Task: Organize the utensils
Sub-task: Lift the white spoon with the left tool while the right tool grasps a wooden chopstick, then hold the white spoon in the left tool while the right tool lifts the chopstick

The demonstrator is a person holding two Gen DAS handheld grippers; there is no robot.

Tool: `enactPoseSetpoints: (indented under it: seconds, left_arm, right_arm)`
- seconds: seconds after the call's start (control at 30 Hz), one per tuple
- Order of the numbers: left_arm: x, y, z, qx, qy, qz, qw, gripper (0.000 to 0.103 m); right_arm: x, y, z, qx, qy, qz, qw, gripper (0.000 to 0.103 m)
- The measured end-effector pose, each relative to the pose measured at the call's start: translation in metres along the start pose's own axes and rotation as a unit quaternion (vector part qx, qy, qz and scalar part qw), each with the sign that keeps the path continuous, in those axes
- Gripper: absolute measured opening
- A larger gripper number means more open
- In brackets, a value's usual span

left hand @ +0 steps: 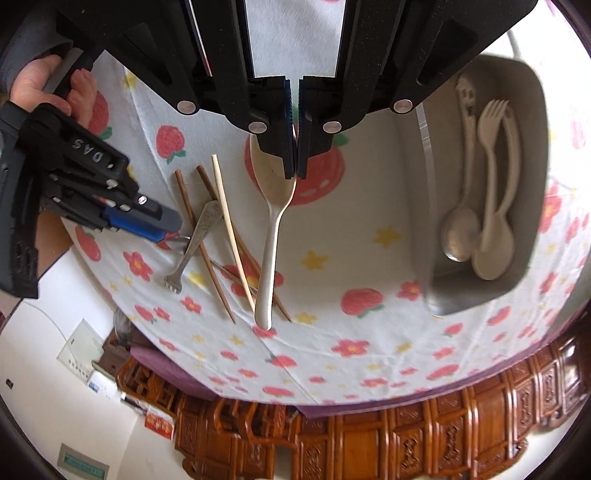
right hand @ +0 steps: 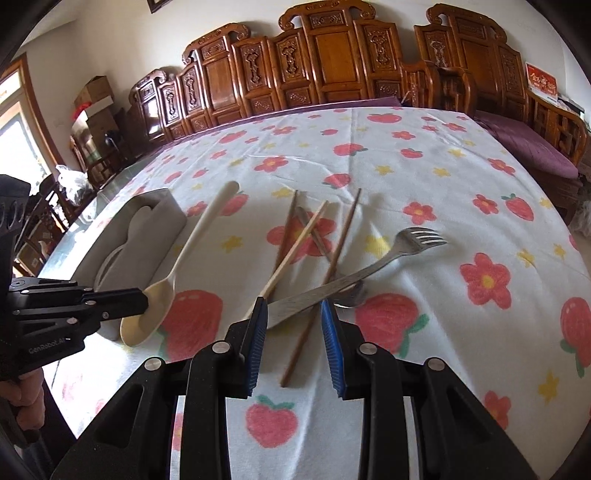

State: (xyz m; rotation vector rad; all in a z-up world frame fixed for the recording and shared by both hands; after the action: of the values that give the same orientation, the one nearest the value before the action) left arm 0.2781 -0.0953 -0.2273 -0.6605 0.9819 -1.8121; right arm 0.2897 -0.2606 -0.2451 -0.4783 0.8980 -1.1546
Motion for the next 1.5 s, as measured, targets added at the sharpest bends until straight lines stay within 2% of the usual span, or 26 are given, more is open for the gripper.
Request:
enactPoseSetpoints:
  seconds: [0.27, 0.6, 0.83, 0.9, 0.97, 1.03, 1.37, 1.5]
  left_arm:
    - [-0.006, -0.038, -0.011, 0.036, -0.007, 0.015, 0.9992, 0.001]
    - [-0.005, -0.062, -0.018, 0.059, -0.017, 0.017, 0.9980, 0.001]
    - [-0.009, -0.068, -0.024, 0.062, -0.024, 0.017, 0.9977, 0.001]
    - [-0.009, -0.069, -0.025, 0.062, -0.025, 0.017, 0.9976, 0.001]
    - [-0.010, -0.069, -0.026, 0.063, -0.025, 0.017, 0.9976, 0.001]
    - [-0.010, -0.069, -0.026, 0.063, -0.024, 0.018, 0.9976, 0.001]
    - [-0.018, -0.073, -0.028, 0.065, -0.032, 0.022, 0.9971, 0.001]
    - [-0.016, -0.072, -0.028, 0.063, -0.029, 0.019, 0.9974, 0.001]
  right_arm:
    - [-0.031, 0.012, -0.016, -0.027, -0.017, 0.008, 0.999, 0.033]
    - [-0.048, 0.028, -0.033, -0.020, -0.042, -0.059, 0.997, 0.032]
    - [-0.037, 0.028, -0.033, -0.026, -0.037, -0.081, 0.996, 0.013]
    - [-0.034, 0.025, -0.032, -0.026, -0.031, -0.077, 0.996, 0.010]
    - [-0.032, 0.020, -0.030, -0.022, -0.028, -0.076, 0.996, 0.002]
    - [-0.031, 0.015, -0.028, -0.017, -0.025, -0.072, 0.997, 0.001]
    - [-0.035, 0.008, -0.027, -0.012, -0.032, -0.045, 0.998, 0.001]
    - [-0.035, 0.014, -0.030, -0.019, -0.042, -0.043, 0.998, 0.005]
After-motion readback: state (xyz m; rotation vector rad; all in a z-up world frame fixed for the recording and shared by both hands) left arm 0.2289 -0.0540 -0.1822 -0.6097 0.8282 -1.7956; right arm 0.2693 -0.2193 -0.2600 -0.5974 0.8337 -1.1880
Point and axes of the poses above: each gripper's, at about its wrist camera, not at the fingertips, and y roughly the way its jaws point, x to its right, z to its top, the point moved 2 cm from there along y, roughly the way its jaws point, and after that the axes turned 11 degrees about y, right-handed, at the moved point
